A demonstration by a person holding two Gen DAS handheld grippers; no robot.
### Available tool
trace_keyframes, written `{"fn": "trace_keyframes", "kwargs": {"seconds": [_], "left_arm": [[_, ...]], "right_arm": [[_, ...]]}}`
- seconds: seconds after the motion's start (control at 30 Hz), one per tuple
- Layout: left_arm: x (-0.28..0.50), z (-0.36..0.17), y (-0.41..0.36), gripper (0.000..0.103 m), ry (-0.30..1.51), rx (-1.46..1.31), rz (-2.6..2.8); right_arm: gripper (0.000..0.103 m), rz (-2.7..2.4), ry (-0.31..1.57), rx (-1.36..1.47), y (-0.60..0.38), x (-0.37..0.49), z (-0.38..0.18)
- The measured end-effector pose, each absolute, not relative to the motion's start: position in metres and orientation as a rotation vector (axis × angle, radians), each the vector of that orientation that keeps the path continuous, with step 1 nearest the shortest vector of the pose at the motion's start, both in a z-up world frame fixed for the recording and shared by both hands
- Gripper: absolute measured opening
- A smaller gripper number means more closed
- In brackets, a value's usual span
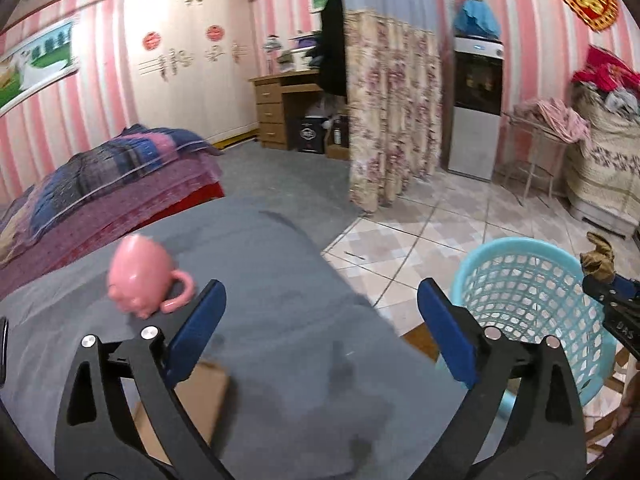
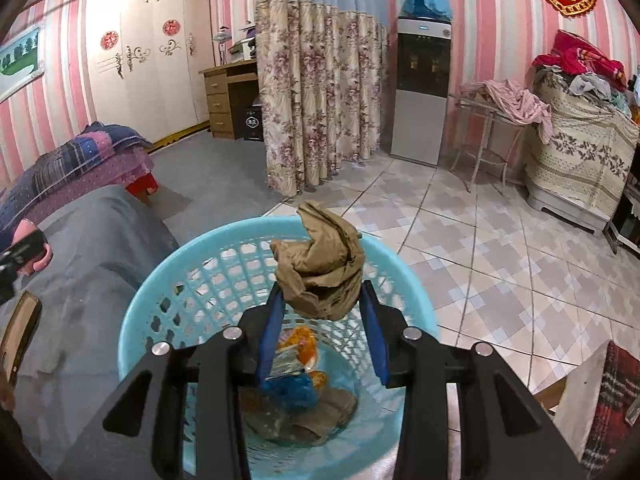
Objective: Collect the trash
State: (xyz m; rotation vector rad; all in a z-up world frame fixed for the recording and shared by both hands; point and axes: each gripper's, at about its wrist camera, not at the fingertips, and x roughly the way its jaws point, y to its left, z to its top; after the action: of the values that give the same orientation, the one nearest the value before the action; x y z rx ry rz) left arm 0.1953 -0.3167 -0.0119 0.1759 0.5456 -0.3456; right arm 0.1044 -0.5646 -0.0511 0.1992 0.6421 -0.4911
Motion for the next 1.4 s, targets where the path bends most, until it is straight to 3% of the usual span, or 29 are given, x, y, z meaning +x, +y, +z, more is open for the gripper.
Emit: {"fn": "trace_keyframes", "kwargs": {"seconds": [0.2,0.27,0.3,0.4,0.5,0.63,0.73,1.1,1.4], "left_arm": [[0.198,-0.013,-0.282,0.095,0.581,0.116,-0.313],[0.197,-0.013,-0.276,0.095,0.583,0.105,-0.307],[0.196,-0.012,-0.274,0.095,0.583,0.099,-0.302],[0.193,-0.008,-0.268,0.095,0.577,0.086,-0.294],[0.185,-0.003,-0.261,0.097,0.563,0.078,-0.284],[0.173,0.007,-0.245,0.097,0.548,0.067,-0.269],[0.164,0.017,-0.228,0.097,0.537,0.067,-0.252],[0.114,0.049,-0.149,0.098,0.503,0.036,-0.193],[0.076,0.032,-0.094,0.098,0.531,0.018,-0.177]], "right_arm": [[0.044,-0.476,0.668,0.182,-0.552,0.118,-0.059],[0.072,-0.475,0.669,0.179,-0.549,0.121,-0.059],[0.075,-0.468,0.663,0.176,-0.547,0.121,-0.058],[0.076,-0.465,0.665,0.154,-0.543,0.122,-0.056],[0.088,-0.462,0.642,0.172,-0.542,0.119,-0.052],[0.090,-0.456,0.621,0.168,-0.538,0.114,-0.045],[0.099,-0.456,0.592,0.138,-0.528,0.107,-0.036],[0.099,-0.331,0.444,0.137,-0.450,0.054,0.015],[0.099,-0.226,0.484,0.084,-0.368,0.023,0.002]]}}
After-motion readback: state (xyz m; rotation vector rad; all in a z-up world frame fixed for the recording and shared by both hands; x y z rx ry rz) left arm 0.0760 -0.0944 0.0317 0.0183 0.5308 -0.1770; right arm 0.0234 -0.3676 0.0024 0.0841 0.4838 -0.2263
